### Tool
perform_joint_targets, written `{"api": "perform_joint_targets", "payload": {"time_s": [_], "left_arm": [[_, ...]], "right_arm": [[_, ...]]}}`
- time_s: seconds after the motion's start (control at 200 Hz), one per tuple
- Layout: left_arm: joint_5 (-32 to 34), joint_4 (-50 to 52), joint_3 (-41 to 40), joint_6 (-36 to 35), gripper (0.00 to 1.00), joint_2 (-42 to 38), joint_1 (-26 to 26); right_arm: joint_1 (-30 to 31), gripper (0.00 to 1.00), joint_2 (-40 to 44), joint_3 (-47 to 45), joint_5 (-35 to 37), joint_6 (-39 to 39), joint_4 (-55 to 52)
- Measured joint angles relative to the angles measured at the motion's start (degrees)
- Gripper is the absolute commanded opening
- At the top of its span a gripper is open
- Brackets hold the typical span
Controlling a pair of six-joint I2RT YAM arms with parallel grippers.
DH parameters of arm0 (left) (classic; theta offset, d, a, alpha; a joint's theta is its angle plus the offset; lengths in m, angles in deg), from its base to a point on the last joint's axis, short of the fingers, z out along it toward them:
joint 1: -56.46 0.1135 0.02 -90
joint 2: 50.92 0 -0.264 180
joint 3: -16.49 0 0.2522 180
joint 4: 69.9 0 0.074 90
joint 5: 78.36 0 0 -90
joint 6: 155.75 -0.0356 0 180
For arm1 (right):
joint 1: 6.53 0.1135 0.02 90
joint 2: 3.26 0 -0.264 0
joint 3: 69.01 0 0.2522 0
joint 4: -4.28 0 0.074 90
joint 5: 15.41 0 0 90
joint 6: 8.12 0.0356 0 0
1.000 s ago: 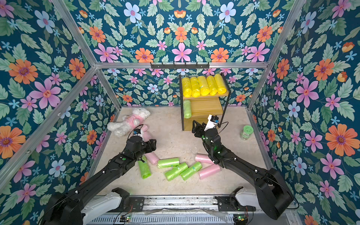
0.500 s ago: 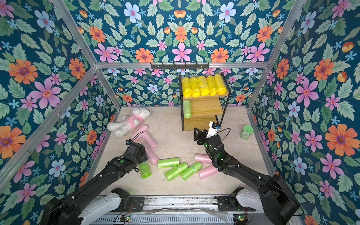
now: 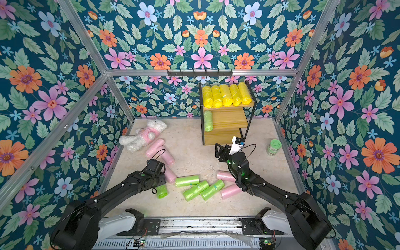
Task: Sort the rolls of trash bags by color and place them on the shelf
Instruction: Pick up the roll of trash bags from the center of the board, then place the roll of trash bags on the shelf.
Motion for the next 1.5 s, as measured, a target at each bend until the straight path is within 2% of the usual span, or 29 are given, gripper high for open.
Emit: {"api": "perform_joint_targets", "payload": {"time_s": [0.19,0.51,0.64,0.765,0.995,1.19,1.32,1.5], "left_arm": [[1.16,-1.81,-0.94,-0.35,0.47,-1.14,0.0],[7.93,-0.15,-1.62,0.61,0.45,-11.96,-0.04],[10.84,0.5,1.77,0.52,0.45,-16.06,-0.09],[10.75,-4.26,5.62,-0.55,0.44,-17.68,-0.11],[4.09,-22.25,9.4,1.66,0.42,-11.32,-0.24],[-0.87,-37.44,10.71,6.34,0.42,-4.07,-1.44],[-2.32,-45.66,10.95,9.73,0.42,-0.52,-3.1],[-3.43,-52.19,11.96,12.83,0.42,2.32,-5.27]], "right_arm": [[0.0,0.77,-0.72,0.13,-1.01,0.42,0.17],[0.0,0.77,-0.28,1.38,-1.29,1.18,-1.27],[0.0,0.77,-0.28,3.04,-2.95,0.72,-1.46],[0.0,0.76,-0.24,4.42,-6.62,-0.63,-1.73],[0.59,0.78,-1.53,7.63,-17.81,-0.98,0.07],[1.51,0.81,-6.05,9.11,-25.05,3.67,5.75],[2.25,0.87,-10.25,9.16,-27.61,8.81,10.95],[4.46,0.95,-14.97,10.25,-29.66,13.55,16.92]]}}
